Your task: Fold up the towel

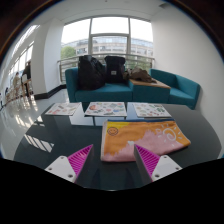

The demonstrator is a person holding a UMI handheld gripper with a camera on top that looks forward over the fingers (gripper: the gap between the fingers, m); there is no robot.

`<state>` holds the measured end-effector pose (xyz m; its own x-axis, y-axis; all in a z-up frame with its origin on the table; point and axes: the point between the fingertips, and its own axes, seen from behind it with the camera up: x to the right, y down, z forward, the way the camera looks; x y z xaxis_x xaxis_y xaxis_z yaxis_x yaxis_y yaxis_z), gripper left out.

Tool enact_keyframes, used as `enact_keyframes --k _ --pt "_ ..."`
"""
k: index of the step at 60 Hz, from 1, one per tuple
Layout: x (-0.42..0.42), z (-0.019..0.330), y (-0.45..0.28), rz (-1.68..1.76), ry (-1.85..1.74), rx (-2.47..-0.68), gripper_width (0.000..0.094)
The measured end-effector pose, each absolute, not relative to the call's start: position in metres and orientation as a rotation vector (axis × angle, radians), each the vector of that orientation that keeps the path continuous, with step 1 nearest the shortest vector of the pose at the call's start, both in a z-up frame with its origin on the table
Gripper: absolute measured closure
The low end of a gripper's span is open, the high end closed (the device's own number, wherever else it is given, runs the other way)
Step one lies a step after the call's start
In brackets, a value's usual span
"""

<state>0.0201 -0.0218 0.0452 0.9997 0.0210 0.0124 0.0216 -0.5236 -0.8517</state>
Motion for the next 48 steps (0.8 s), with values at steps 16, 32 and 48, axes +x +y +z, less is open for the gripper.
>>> enact_keyframes --k 16,32,48 --pt "0.006 0.008 0.073 -0.041 -0.073 -2.201 0.0378" --pt "0.002 -0.008 0.074 -0.084 -0.126 -2.249 0.0916" --pt "-0.001 0.01 0.07 0.045 -0.111 -2.251 0.0926"
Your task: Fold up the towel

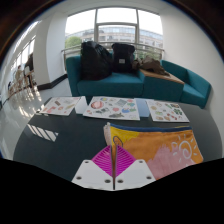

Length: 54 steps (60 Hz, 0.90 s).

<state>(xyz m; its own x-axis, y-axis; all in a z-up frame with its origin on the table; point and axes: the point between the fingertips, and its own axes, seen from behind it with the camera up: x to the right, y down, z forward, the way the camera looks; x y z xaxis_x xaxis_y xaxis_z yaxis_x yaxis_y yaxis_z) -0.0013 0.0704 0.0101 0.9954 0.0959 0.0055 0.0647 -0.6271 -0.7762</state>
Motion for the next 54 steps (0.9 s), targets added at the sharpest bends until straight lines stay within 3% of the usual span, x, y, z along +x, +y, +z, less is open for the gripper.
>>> enact_keyframes --k 10,16,20,29,31,32,33,37,46,50,54 --pt "0.062 0.084 0.07 0.055 -0.067 -2.144 0.0926" --pt "0.128 0.106 0.07 -0.006 -0.014 -2.121 0.0925" --pt "0.178 0.102 0.071 -0.086 0.013 -2.126 0.0923" --pt "0.282 0.047 0.076 -0.237 0.073 -2.21 0.0907" --pt "0.3 0.032 0.077 -0.27 0.089 -2.225 0.0841" --pt "0.309 0.028 0.075 -0.287 0.095 -2.231 0.0776" --pt "0.318 0.024 0.074 -0.31 0.1 -2.237 0.0653" --pt "0.35 0.02 0.072 -0.418 0.101 -2.227 0.0604" --pt "0.361 0.076 0.056 -0.447 0.157 -2.114 0.0337" --pt "0.34 0.106 0.046 -0.354 0.174 -2.075 0.0165" --pt "0.315 0.138 0.03 -0.269 0.203 -2.03 0.0096"
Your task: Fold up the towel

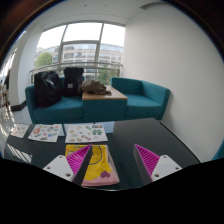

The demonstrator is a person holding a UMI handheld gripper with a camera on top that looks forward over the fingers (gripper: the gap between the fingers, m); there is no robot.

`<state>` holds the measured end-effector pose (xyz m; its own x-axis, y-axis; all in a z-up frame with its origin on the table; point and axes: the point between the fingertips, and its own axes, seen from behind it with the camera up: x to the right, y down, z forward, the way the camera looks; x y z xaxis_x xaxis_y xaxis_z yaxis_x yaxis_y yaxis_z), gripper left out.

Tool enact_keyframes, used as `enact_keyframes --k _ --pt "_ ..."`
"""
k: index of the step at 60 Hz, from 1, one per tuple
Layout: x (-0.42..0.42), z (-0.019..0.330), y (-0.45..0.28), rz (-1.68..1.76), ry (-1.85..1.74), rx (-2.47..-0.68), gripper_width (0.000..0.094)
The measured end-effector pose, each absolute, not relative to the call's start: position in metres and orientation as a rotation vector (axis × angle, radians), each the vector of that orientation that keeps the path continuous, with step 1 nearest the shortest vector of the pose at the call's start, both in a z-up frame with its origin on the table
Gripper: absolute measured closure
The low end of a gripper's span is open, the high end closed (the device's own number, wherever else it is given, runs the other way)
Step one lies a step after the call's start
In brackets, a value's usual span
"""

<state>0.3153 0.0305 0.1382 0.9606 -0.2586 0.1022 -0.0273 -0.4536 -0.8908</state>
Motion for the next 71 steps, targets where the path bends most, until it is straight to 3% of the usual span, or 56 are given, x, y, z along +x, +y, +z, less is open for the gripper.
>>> enact_keyframes --k 6,12,36,55,71 --pt "0.278 0.179 0.0 -0.186 0.207 -1.974 0.009" --pt "0.235 0.197 -0.036 -0.136 0.189 -1.964 0.0089" --pt "0.076 0.171 -0.136 -0.028 0.021 -1.994 0.0085" --pt "0.021 0.207 -0.182 0.006 -0.082 -1.935 0.0083" --pt "0.015 0.216 -0.19 0.023 -0.077 -1.911 0.0085"
